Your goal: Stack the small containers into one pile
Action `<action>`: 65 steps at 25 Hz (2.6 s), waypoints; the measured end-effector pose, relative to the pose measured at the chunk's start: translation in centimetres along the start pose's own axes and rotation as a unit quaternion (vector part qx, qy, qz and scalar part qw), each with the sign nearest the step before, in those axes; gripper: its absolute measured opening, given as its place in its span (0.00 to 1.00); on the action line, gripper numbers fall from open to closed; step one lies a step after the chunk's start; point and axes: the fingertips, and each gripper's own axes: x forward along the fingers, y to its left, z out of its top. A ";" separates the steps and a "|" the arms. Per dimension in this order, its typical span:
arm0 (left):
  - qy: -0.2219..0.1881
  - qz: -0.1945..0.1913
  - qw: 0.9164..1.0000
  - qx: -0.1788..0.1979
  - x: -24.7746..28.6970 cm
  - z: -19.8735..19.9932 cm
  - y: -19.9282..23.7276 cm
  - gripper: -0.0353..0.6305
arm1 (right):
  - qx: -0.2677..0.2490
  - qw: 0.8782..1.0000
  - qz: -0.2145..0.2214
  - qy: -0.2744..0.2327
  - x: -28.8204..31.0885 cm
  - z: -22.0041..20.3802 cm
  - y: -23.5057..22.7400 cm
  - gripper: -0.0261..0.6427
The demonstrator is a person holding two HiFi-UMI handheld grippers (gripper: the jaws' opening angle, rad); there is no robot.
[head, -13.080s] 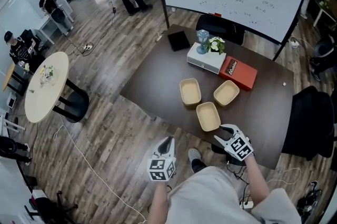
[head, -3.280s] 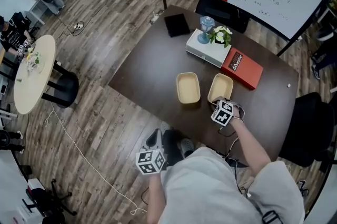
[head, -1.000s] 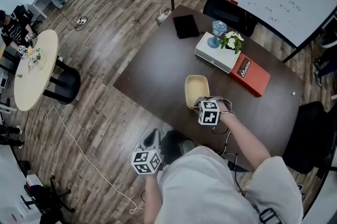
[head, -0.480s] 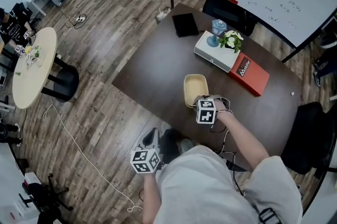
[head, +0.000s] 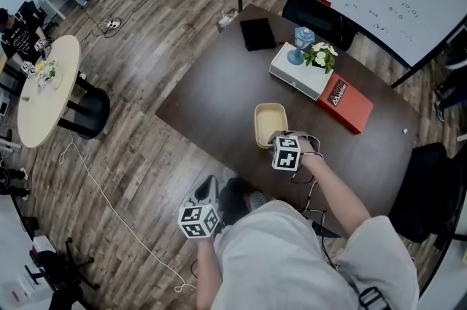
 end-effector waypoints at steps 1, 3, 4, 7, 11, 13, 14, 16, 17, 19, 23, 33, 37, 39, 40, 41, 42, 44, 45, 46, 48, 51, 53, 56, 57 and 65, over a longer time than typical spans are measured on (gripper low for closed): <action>-0.001 0.000 1.000 0.000 0.0 0.1 0.0 0.06 | 0.008 1.000 -0.003 -0.004 -0.1 0.0 -0.1 0.14; -0.006 0.003 1.000 -0.002 0.0 0.2 0.0 0.06 | 0.023 1.000 -0.012 -0.013 -0.5 0.0 -0.2 0.13; -0.008 0.004 1.000 -0.004 -0.1 0.3 0.0 0.06 | 0.029 0.999 -0.015 -0.018 -0.8 0.1 -0.3 0.12; -0.009 0.008 1.000 -0.007 -0.2 0.3 0.2 0.06 | 0.037 0.999 -0.017 -0.024 -1.3 0.3 -0.5 0.10; -0.007 0.006 1.000 -0.006 0.0 0.3 0.0 0.06 | 0.032 0.999 -0.017 -0.020 -0.8 0.0 -0.4 0.09; -0.009 0.005 1.000 -0.006 0.2 0.5 0.0 0.06 | 0.032 0.999 -0.015 -0.019 -0.6 0.0 -0.3 0.09; -0.010 0.004 1.000 -0.007 0.3 0.6 0.0 0.06 | 0.033 0.999 -0.014 -0.019 -0.4 0.1 -0.2 0.09; -0.010 0.004 1.000 -0.006 0.4 0.7 -0.2 0.06 | 0.033 0.999 -0.012 -0.016 0.0 0.1 0.0 0.09; -0.009 0.003 1.000 -0.005 0.5 0.7 -0.3 0.06 | 0.035 0.999 -0.011 -0.015 0.1 0.0 0.1 0.09; -0.009 0.002 1.000 0.000 0.5 0.9 -0.4 0.06 | 0.040 0.999 -0.011 -0.016 0.1 -0.2 0.1 0.09; -0.007 0.005 1.000 0.000 0.6 0.9 -0.1 0.06 | 0.050 0.998 -0.017 -0.023 -0.6 -0.6 -0.2 0.12; -0.003 0.001 1.000 -0.002 0.8 0.7 -0.4 0.06 | 0.070 0.997 -0.017 -0.019 -0.2 -1.2 0.2 0.12; -0.010 0.005 1.000 -0.003 0.3 1.0 -0.4 0.06 | 0.083 0.996 -0.028 -0.033 -1.1 -1.2 0.1 0.12; -0.013 0.004 1.000 -0.003 0.1 1.0 -0.8 0.06 | 0.090 0.995 -0.029 -0.037 -1.2 -1.4 0.4 0.12; -0.014 0.002 1.000 -0.002 0.1 0.9 -1.0 0.06 | 0.091 0.995 -0.029 -0.037 -1.1 -1.6 0.5 0.12; -0.014 0.001 1.000 -0.001 0.1 0.8 -1.2 0.06 | 0.092 0.995 -0.029 -0.037 -0.9 -1.8 0.6 0.12; -0.014 0.000 1.000 0.000 0.1 0.7 -1.4 0.06 | 0.091 0.995 -0.032 -0.036 -0.9 -2.0 0.5 0.12; -0.015 0.000 1.000 0.000 -0.1 0.4 -1.8 0.06 | 0.092 0.994 -0.043 -0.041 -1.2 -1.9 0.5 0.12; -0.015 0.000 1.000 0.000 -0.3 0.3 -2.0 0.06 | 0.094 0.993 -0.050 -0.047 -1.6 -1.8 0.5 0.12; -0.016 -0.001 1.000 0.000 -0.4 0.1 -2.2 0.06 | 0.098 0.992 -0.057 -0.055 -2.1 -1.7 0.6 0.12; -0.015 -0.005 1.000 0.002 -0.2 -0.1 -2.9 0.06 | 0.112 0.989 -0.068 -0.069 -2.9 -1.8 0.9 0.11; -0.009 -0.020 1.000 0.011 0.6 -0.4 -4.4 0.06 | 0.146 0.981 -0.084 -0.096 -3.8 -2.1 1.5 0.12; -0.004 -0.035 0.999 0.020 1.3 -0.5 -5.6 0.06 | 0.178 0.972 -0.096 -0.119 -4.6 -2.4 1.9 0.12; 0.002 -0.055 0.998 0.034 2.2 -0.6 -7.6 0.06 | 0.230 0.954 -0.113 -0.158 -6.1 -2.7 2.4 0.11; 0.004 -0.061 0.997 0.038 2.5 -0.6 -8.2 0.06 | 0.251 0.945 -0.118 -0.175 -6.7 -2.8 2.5 0.11; 0.007 -0.091 0.992 0.087 3.8 -0.7 -12.8 0.06 | 0.374 0.862 -0.171 -0.296 -11.4 -3.7 2.8 0.11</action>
